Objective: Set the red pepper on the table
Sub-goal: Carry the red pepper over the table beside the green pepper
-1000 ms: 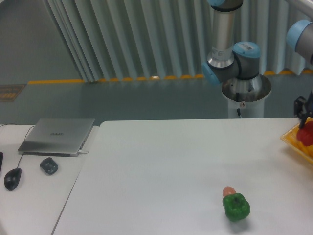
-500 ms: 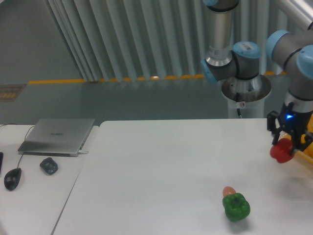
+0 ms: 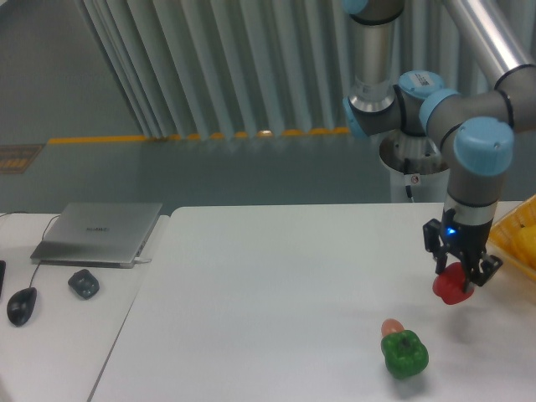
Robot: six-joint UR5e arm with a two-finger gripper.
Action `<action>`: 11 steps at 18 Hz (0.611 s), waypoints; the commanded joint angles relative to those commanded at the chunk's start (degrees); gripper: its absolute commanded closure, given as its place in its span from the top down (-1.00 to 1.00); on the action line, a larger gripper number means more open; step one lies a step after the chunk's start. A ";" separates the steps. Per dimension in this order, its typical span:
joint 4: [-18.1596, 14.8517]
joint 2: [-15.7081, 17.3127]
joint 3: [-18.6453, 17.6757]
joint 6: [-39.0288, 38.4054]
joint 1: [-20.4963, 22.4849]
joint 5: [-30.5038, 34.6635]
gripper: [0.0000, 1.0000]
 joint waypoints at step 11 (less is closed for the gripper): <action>0.26 -0.53 0.00 -1.33 -1.24 0.35 1.00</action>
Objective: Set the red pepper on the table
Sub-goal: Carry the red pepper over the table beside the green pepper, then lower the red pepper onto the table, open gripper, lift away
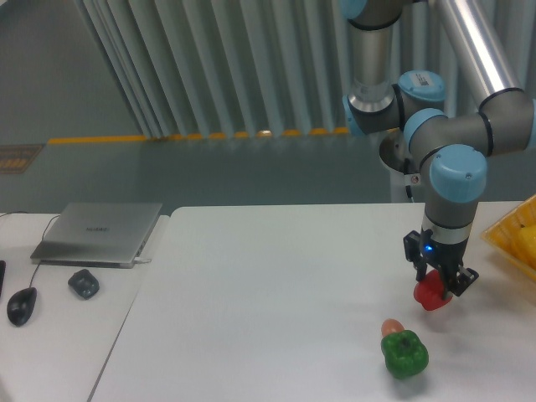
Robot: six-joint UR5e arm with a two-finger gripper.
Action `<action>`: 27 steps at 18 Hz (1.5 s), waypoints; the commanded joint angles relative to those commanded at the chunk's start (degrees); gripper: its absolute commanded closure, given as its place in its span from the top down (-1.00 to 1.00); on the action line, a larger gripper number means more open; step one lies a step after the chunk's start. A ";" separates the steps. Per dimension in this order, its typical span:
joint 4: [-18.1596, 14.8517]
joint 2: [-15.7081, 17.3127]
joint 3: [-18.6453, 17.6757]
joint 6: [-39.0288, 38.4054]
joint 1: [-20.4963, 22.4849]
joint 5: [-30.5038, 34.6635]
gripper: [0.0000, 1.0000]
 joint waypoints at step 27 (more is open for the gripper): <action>4.40 2.11 4.22 13.54 -0.97 13.36 1.00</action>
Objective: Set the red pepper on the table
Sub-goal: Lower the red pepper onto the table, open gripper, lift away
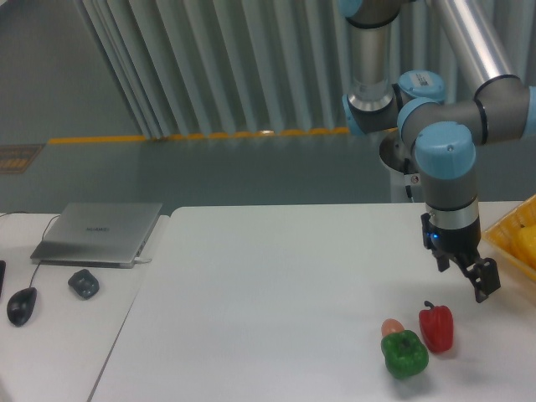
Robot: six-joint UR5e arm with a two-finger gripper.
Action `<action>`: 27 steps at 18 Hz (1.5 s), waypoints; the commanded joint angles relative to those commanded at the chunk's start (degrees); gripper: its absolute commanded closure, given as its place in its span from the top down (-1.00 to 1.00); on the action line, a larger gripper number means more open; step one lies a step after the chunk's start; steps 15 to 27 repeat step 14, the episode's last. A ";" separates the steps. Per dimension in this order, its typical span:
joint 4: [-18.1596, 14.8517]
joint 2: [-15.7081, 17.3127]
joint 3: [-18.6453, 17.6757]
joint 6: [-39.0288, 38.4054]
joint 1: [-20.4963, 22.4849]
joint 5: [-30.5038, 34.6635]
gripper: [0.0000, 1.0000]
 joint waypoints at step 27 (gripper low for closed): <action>-4.40 1.76 0.70 5.54 1.14 0.00 1.00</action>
